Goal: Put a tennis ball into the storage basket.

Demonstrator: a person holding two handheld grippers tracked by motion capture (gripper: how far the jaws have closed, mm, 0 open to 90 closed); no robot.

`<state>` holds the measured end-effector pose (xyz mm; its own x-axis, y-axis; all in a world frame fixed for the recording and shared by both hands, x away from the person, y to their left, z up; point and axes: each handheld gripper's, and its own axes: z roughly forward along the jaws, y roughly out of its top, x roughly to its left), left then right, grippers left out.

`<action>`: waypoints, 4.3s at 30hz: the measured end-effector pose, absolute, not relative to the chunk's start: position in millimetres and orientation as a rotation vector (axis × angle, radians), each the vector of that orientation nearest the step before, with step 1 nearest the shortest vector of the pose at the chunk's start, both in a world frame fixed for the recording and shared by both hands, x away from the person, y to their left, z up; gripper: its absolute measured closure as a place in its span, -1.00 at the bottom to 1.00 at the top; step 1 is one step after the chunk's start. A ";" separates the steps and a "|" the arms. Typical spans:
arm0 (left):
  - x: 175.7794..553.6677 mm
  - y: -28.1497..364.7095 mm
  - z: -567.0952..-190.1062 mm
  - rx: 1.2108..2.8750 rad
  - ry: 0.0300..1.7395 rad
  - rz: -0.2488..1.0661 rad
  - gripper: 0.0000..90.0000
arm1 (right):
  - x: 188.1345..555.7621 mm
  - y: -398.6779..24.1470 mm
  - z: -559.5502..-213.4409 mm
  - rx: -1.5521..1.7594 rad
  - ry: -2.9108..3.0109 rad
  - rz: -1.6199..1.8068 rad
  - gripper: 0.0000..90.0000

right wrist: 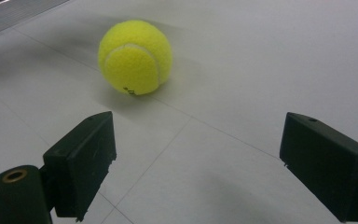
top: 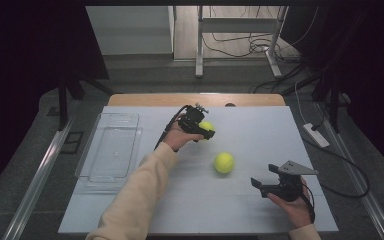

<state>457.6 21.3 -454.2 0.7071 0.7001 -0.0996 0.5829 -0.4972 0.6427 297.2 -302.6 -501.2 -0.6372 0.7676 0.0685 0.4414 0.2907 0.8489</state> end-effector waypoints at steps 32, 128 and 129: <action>446.1 43.1 -433.5 2.198 0.950 0.274 -0.39 | 296.9 -303.9 -499.9 1.092 2.205 1.284 -0.76; 413.3 108.8 -399.1 1.985 1.006 0.439 -0.39 | 296.3 -304.1 -498.6 1.094 2.187 1.277 -0.76; 412.8 110.5 -398.2 1.981 1.006 0.442 -0.39 | 296.3 -304.1 -498.6 1.095 2.187 1.277 -0.76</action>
<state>412.8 110.5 -398.2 0.6143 0.7867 -0.0611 0.4866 -0.3168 0.8141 296.3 -304.1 -498.6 -0.6243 0.7790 0.0580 0.4336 0.2839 0.8552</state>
